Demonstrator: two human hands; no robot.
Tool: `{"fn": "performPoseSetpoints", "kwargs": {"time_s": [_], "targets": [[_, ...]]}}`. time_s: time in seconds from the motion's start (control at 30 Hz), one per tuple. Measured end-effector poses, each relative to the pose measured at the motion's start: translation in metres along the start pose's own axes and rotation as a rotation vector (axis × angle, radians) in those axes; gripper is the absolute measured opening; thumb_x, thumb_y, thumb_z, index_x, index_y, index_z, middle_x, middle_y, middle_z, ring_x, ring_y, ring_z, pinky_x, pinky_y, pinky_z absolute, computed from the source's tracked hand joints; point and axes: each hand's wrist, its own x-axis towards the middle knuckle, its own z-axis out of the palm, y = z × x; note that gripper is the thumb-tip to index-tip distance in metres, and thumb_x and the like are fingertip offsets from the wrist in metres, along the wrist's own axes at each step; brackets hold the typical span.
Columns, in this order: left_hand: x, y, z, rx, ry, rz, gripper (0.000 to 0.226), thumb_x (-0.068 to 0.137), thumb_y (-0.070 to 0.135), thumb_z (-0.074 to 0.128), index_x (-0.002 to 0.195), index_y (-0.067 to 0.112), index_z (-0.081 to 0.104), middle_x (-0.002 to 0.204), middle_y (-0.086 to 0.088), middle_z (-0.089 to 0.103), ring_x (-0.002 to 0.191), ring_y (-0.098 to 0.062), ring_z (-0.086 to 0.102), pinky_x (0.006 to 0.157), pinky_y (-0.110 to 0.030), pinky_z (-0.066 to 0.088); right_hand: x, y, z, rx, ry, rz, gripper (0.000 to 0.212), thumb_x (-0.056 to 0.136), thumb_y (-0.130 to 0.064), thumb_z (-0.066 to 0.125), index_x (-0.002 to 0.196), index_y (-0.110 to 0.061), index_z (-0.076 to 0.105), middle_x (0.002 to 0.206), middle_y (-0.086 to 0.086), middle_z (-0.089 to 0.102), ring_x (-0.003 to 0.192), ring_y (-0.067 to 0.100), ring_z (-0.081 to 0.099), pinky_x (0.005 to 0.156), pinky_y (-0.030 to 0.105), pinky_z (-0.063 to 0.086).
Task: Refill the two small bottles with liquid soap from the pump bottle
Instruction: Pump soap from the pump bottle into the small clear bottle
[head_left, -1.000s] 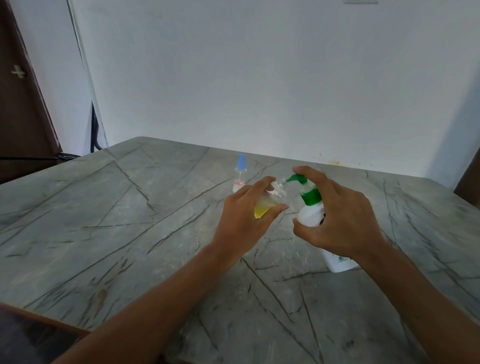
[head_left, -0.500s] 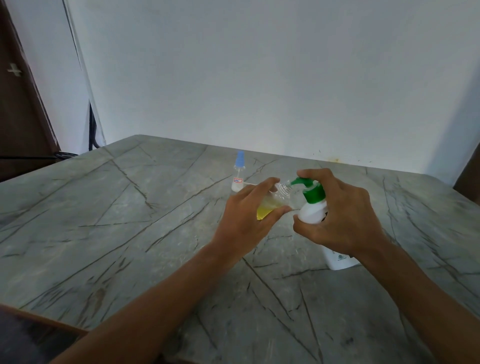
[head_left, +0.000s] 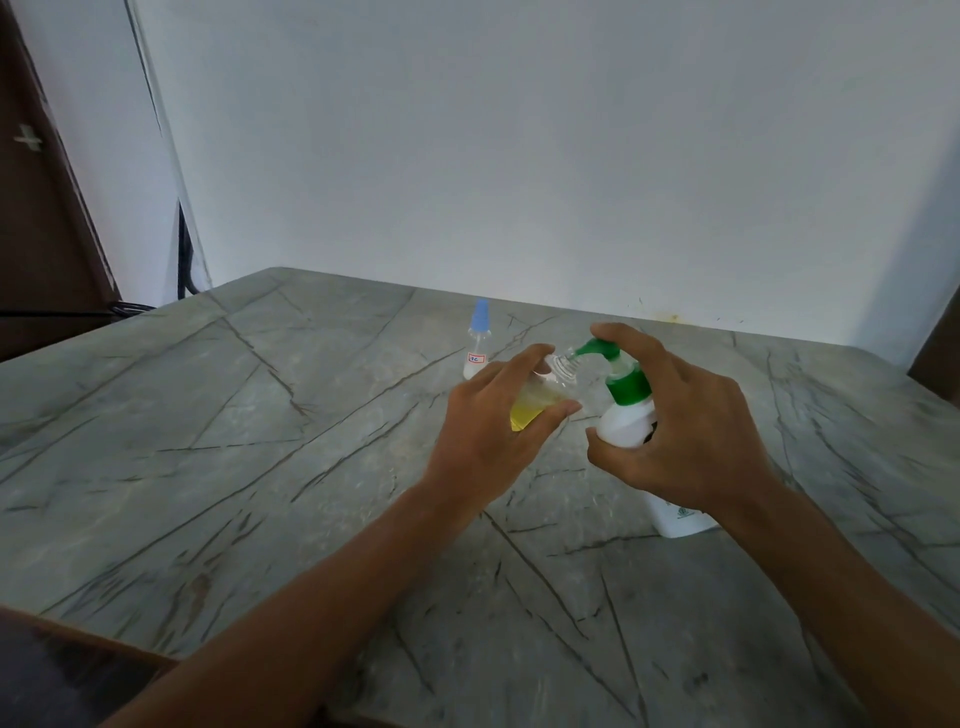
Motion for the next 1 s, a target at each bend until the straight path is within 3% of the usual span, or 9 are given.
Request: {"fn": "performPoseSetpoints", "kwargs": {"time_s": [0.13,0.43,0.57,0.73,0.9,1.0], "targets": [[-0.0001,-0.0004,-0.0006,-0.005,0.0,-0.004,0.054,0.078,0.046,0.07,0.124,0.021,0.056,0.105,0.009,0.067,0.088,-0.001,0.058,0.076,-0.02,0.053,0.002,-0.0016,0.0008,0.015,0.007,-0.007,0.089,0.058,-0.052,0.074,0.136,-0.036,0.034,0.1,-0.005,0.066,0.069,0.008,0.053,0.067,0.019,0.043],[-0.0034,0.0012,0.0019,-0.008,-0.033,0.017,0.054,0.077,0.042,0.073,0.124,0.019,0.057,0.107,0.005,0.067,0.091,-0.007,0.06,0.077,-0.024,0.054,0.0022,0.0027,0.0035,0.071,0.019,0.015,0.079,0.058,-0.054,0.074,0.126,-0.034,0.039,0.106,-0.005,0.067,0.077,0.013,0.061,0.071,0.027,0.052],[-0.002,0.0006,0.0008,-0.023,-0.008,-0.008,0.055,0.078,0.042,0.073,0.124,0.018,0.057,0.106,0.005,0.067,0.089,-0.007,0.062,0.077,-0.027,0.055,0.0017,0.0027,0.0032,0.038,0.009,0.008,0.086,0.059,-0.054,0.073,0.134,-0.038,0.034,0.104,-0.007,0.066,0.071,0.01,0.057,0.067,0.027,0.054],[-0.0012,-0.0006,-0.0019,-0.024,0.015,-0.024,0.053,0.078,0.043,0.072,0.123,0.02,0.058,0.104,0.009,0.067,0.085,-0.003,0.06,0.075,-0.02,0.053,0.0023,0.001,0.0033,-0.003,-0.035,0.005,0.1,0.062,-0.053,0.072,0.146,-0.045,0.019,0.108,-0.005,0.066,0.073,0.012,0.058,0.066,0.032,0.056],[-0.0013,0.0015,-0.0012,-0.046,0.013,-0.043,0.052,0.078,0.043,0.072,0.123,0.02,0.058,0.103,0.009,0.067,0.085,-0.003,0.062,0.077,-0.026,0.055,0.0032,0.0006,0.0028,-0.007,-0.032,0.015,0.092,0.06,-0.055,0.072,0.14,-0.039,0.028,0.104,-0.006,0.066,0.071,0.012,0.057,0.065,0.032,0.055],[-0.0014,0.0018,-0.001,-0.049,0.017,-0.043,0.053,0.077,0.044,0.072,0.122,0.02,0.058,0.102,0.009,0.067,0.085,-0.002,0.061,0.076,-0.022,0.053,0.004,-0.0015,0.0011,0.016,-0.02,0.008,0.09,0.058,-0.053,0.073,0.137,-0.037,0.032,0.101,-0.006,0.066,0.068,0.011,0.056,0.063,0.028,0.053]]}}
